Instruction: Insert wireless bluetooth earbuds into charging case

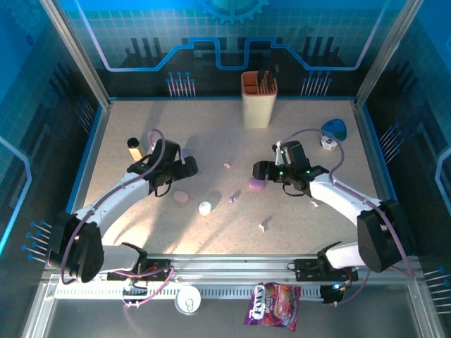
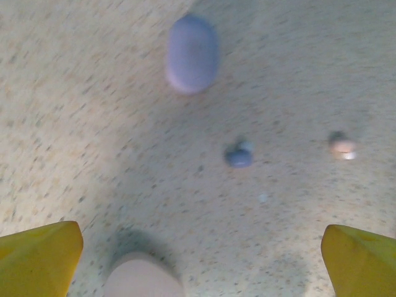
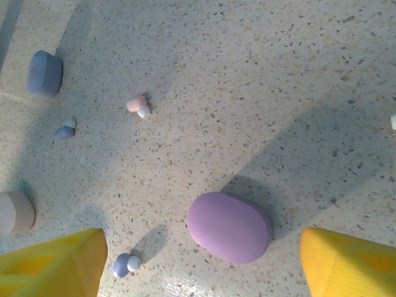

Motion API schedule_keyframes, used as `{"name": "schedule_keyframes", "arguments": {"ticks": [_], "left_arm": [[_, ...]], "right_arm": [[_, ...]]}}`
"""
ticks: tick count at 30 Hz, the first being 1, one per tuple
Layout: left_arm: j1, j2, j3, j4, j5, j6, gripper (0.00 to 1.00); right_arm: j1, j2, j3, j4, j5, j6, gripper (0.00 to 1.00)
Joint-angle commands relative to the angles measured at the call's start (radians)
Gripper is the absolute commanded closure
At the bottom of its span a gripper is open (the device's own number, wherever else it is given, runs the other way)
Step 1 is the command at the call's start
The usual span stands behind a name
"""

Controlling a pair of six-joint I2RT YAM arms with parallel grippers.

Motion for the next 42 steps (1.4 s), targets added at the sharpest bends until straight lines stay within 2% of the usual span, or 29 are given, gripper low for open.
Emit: {"name": "schedule_keyframes", "arguments": {"ticks": [1, 4, 6, 10, 14, 20, 27, 38, 42], "left_arm": [[0.02, 0.017, -0.01, -0.143, 0.02, -0.15, 0.04], [0.022, 0.055, 0.028, -0.231, -0.011, -0.245, 0.02], [0.022, 0.086, 0.046, -0.26, 0.009, -0.298, 0.03], [0.02, 0.099, 0.017, -0.228, 0.036, -0.427, 0.09], [0.022, 0.105, 0.002, -0.192, 0.004, -0.507, 0.15], [0.021, 0.19, 0.046, -0.213, 0.056, -0.553, 0.19], [-0.013, 0.21, -0.011, -0.143, 0.088, -0.609, 0.22], [-0.075, 0.277, -0.019, -0.114, 0.093, -0.67, 0.24], [-0.075, 0.306, -0.031, -0.096, 0.106, -0.689, 0.3]], "right_arm": [[0.022, 0.02, 0.039, -0.008, -0.023, -0.02, 0.18], [0.033, 0.032, 0.048, -0.006, -0.025, -0.026, 0.18], [0.037, 0.041, 0.054, -0.006, -0.028, -0.029, 0.18], [0.042, 0.055, 0.063, -0.007, -0.036, -0.03, 0.17], [0.044, 0.048, 0.07, -0.028, -0.036, -0.028, 0.17], [0.046, 0.028, 0.07, -0.052, -0.015, -0.043, 0.17], [0.046, 0.032, 0.053, -0.036, -0.015, -0.036, 0.17], [0.046, 0.046, 0.051, -0.026, -0.018, -0.04, 0.17], [0.046, 0.041, 0.044, -0.034, -0.009, -0.04, 0.17]]}}
